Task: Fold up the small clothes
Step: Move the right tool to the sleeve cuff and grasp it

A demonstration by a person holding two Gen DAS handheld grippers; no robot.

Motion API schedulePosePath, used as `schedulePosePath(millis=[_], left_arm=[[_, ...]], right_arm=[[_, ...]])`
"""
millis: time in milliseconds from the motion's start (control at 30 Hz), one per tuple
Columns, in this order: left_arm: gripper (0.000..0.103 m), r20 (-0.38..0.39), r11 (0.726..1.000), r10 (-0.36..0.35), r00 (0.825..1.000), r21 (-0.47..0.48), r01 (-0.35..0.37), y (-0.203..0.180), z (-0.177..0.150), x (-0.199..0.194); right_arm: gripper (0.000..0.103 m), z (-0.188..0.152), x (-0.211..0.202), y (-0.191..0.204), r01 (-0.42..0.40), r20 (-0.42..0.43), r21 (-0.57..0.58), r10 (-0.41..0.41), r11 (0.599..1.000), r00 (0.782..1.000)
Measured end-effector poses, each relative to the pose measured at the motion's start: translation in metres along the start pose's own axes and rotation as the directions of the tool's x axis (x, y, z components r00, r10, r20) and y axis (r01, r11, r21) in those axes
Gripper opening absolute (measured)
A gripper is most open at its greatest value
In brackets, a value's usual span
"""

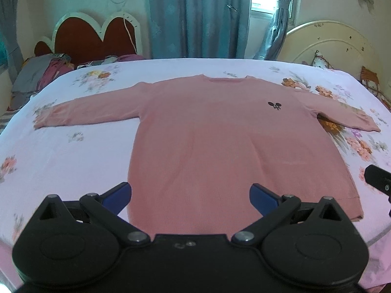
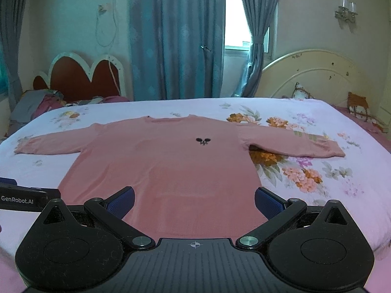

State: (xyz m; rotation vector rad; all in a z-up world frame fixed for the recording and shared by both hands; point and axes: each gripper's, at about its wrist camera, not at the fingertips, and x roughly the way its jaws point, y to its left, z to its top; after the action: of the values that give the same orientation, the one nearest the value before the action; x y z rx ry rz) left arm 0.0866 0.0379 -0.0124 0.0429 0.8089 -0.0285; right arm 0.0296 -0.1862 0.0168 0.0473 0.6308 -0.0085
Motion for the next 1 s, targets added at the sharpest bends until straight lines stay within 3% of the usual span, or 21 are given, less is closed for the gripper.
schedulePosePath(millis=[667,1000], left_arm=[[0.103,0.022,0.994,-0.098,0.995,0.058,0.097,0.022,0.093,0.106],[0.1,-0.008,0.991,-0.114,0.994,0.071,0.114,-0.004,0.112,0.149]], right_arm=[[0.103,0.063,0.103,-0.012,0.159,-0.021,0.079,-0.158,0.984,0.987],[0.102,0.079,0.144,-0.075,0.167,-0.007,0.163,-0.168,0.972,0.986]])
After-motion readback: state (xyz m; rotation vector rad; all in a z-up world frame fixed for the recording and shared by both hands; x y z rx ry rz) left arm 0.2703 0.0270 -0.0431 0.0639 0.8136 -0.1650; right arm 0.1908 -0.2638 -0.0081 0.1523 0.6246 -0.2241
